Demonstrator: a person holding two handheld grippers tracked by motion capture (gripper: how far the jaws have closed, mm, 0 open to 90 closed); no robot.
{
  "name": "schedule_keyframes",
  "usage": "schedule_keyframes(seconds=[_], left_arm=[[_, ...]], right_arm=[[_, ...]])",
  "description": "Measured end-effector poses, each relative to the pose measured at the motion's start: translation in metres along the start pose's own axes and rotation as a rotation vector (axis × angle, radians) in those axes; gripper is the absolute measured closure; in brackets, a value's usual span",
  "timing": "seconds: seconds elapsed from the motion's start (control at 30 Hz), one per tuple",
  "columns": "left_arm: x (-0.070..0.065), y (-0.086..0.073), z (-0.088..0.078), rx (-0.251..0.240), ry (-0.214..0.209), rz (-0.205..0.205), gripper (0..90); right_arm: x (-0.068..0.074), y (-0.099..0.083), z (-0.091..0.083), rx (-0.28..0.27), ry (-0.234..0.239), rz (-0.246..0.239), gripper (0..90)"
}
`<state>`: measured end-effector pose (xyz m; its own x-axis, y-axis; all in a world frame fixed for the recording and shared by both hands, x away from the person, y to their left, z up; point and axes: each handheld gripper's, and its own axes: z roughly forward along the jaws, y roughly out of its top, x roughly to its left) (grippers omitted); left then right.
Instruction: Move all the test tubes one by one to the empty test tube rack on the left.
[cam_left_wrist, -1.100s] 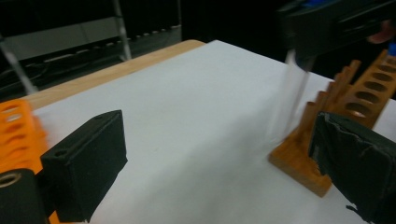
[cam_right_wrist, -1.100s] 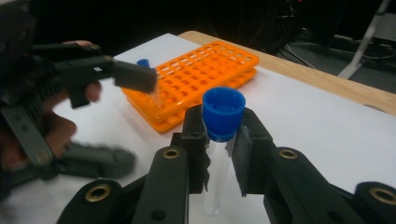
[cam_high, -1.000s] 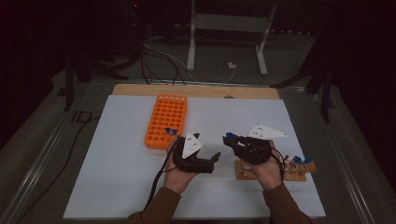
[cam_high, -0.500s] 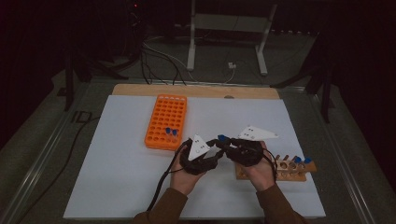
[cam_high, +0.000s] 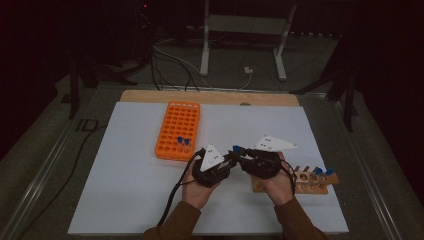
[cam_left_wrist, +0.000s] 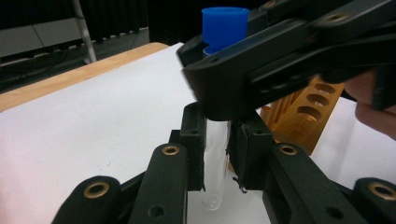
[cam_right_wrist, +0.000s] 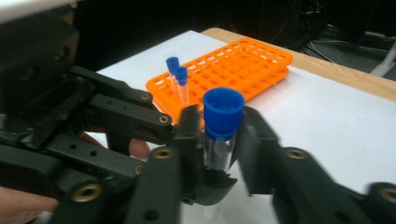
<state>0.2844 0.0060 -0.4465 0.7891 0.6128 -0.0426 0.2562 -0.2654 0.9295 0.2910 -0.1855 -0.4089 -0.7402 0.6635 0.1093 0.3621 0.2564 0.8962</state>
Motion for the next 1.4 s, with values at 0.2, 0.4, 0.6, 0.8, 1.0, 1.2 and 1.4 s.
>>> schedule_keyframes(seconds=[0.2,0.4,0.6,0.8,1.0,1.2,1.4], left_arm=[[0.006,-0.002,-0.002,0.007,0.017,-0.011,76.7],[0.013,-0.004,-0.006,0.002,0.037,-0.035,76.7],[0.019,-0.005,-0.011,-0.005,0.051,-0.04,76.7],[0.024,-0.007,-0.017,-0.005,0.067,-0.046,76.7],[0.031,-0.009,-0.022,-0.012,0.087,-0.061,76.6],[0.038,-0.01,-0.03,-0.02,0.105,-0.074,76.4],[0.046,-0.011,-0.039,-0.032,0.126,-0.085,76.4]], right_arm=[[-0.004,0.0,-0.006,-0.029,0.008,0.008,44.2],[-0.008,-0.004,-0.011,-0.028,-0.053,0.008,22.3],[-0.013,-0.01,-0.013,-0.012,-0.092,0.002,12.4],[-0.017,-0.016,-0.014,-0.002,-0.105,0.002,6.0],[-0.021,-0.021,-0.016,0.01,-0.114,-0.001,2.7],[-0.025,-0.025,-0.018,0.019,-0.125,0.002,0.1],[-0.029,-0.028,-0.021,0.017,-0.139,0.008,0.1]])
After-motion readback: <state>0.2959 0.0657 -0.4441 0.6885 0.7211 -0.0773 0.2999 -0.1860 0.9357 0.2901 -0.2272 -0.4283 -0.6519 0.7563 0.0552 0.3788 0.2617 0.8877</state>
